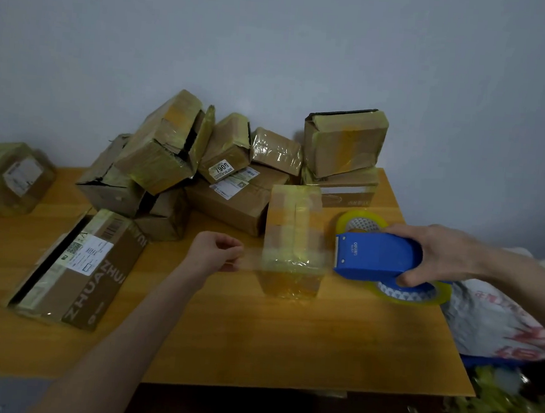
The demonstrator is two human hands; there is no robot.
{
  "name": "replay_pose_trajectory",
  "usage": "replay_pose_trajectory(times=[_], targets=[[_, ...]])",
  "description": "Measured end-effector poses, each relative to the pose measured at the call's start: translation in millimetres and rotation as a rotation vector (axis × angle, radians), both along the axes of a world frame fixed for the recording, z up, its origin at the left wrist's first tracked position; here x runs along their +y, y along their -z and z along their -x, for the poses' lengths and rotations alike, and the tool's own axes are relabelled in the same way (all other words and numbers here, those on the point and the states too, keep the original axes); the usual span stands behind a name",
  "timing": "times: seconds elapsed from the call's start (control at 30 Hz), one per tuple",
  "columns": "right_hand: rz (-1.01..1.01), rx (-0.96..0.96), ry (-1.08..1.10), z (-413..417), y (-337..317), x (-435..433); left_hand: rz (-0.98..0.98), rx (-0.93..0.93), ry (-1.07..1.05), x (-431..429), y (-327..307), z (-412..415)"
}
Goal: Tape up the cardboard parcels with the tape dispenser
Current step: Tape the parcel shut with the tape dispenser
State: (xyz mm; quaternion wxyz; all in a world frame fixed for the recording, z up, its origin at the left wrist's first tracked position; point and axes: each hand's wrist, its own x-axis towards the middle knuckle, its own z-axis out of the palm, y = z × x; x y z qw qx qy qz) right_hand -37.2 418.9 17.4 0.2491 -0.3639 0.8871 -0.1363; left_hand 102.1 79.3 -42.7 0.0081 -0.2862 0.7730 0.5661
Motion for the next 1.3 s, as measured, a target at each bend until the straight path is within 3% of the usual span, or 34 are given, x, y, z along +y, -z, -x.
replay_pose_trajectory(times=[0.13,0.53,0.7,0.8,0.9,1.0,1.07,1.13,1.17,1.3], targets=[[-0.077,0.045,0.013,4,6,-2,0.037,0.032,0.018,3,5,3],[-0.257,-0.065,0.039,4,40,-21,0.155,0.004,-0.012,19,39,12],[-0.256,-0.119,0.037,1,59,-26,0.078,-0.025,-0.034,27,51,13],[-0.253,-0.1,0.026,0,64,-28,0.126,-0.032,0.002,28,50,16],[-0.257,-0.061,0.017,-1,67,-27,0.294,-0.101,0.11,32,44,21],[-0.261,-0.04,0.02,-2,65,-25,0.655,-0.149,0.194,31,41,13],[-0.231,-0.058,0.02,-3,64,-22,0.932,0.078,0.238,36,39,4],[-0.124,-0.11,0.053,-4,62,-18,1.03,0.288,0.431,54,37,2],[-0.055,-0.137,0.081,-5,62,-15,1.042,0.308,0.552,67,38,2],[0.092,-0.128,0.134,-8,64,-2,1.157,0.089,0.743,91,51,4]])
